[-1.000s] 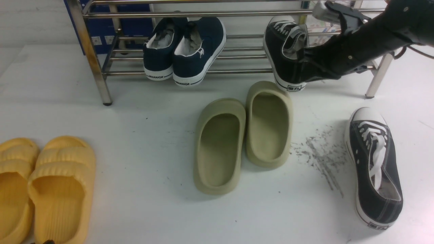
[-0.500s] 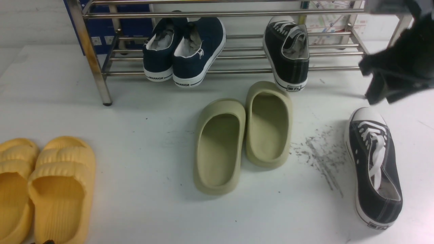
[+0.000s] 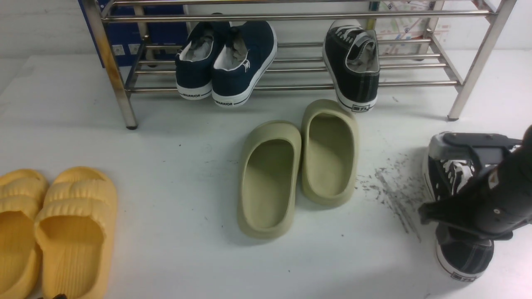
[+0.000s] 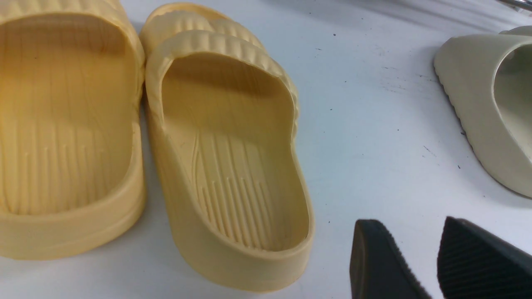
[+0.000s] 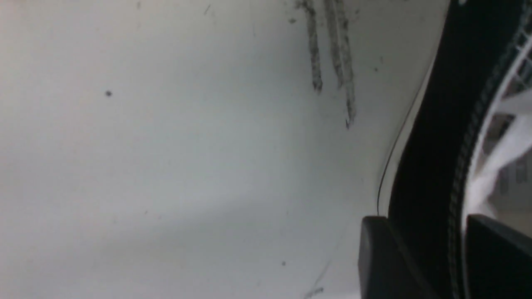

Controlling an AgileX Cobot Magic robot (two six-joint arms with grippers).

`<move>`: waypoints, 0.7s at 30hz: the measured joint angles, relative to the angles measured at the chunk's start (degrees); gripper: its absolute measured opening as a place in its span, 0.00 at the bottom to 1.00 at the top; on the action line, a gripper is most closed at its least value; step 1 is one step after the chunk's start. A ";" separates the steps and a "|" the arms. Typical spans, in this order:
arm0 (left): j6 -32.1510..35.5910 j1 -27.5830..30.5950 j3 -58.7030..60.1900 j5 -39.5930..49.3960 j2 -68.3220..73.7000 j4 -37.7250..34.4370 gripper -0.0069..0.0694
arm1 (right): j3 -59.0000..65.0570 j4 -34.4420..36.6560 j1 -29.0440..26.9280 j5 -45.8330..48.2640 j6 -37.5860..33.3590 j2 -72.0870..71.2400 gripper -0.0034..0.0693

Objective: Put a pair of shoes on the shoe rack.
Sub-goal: Use the right arm to grab the shoe closest to it

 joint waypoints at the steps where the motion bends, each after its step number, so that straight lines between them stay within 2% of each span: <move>1: 0.00 0.00 0.00 0.00 0.00 0.00 0.40 | 0.00 -1.32 0.00 -1.52 0.38 1.85 0.45; 4: 0.00 0.00 0.00 0.00 0.00 0.00 0.40 | -0.11 -3.48 0.00 -2.16 0.77 3.95 0.45; 7: 0.00 0.00 0.00 0.00 0.00 0.00 0.40 | -0.46 -5.56 0.00 -2.11 1.02 4.75 0.37; 9: 0.00 0.00 0.00 0.00 0.00 0.00 0.40 | -0.48 -6.03 0.03 -1.99 1.04 4.75 0.25; 10: 0.00 0.00 0.00 0.00 0.00 0.00 0.40 | -0.54 -6.03 0.03 -1.96 1.04 4.75 0.25; 11: 0.00 0.00 0.00 0.00 0.00 0.00 0.40 | -0.74 -6.27 0.09 -1.46 1.04 4.36 0.14; 12: 0.00 0.00 0.00 0.00 0.00 0.00 0.40 | -1.19 -7.05 0.09 -0.48 1.04 4.02 0.09; 15: 0.00 0.00 0.00 0.00 0.00 0.00 0.40 | -3.04 -8.12 -0.07 2.04 0.48 2.99 0.07; 21: 0.00 0.00 0.00 0.00 0.00 0.00 0.40 | -16.04 -8.42 -0.07 9.95 -5.08 0.50 0.07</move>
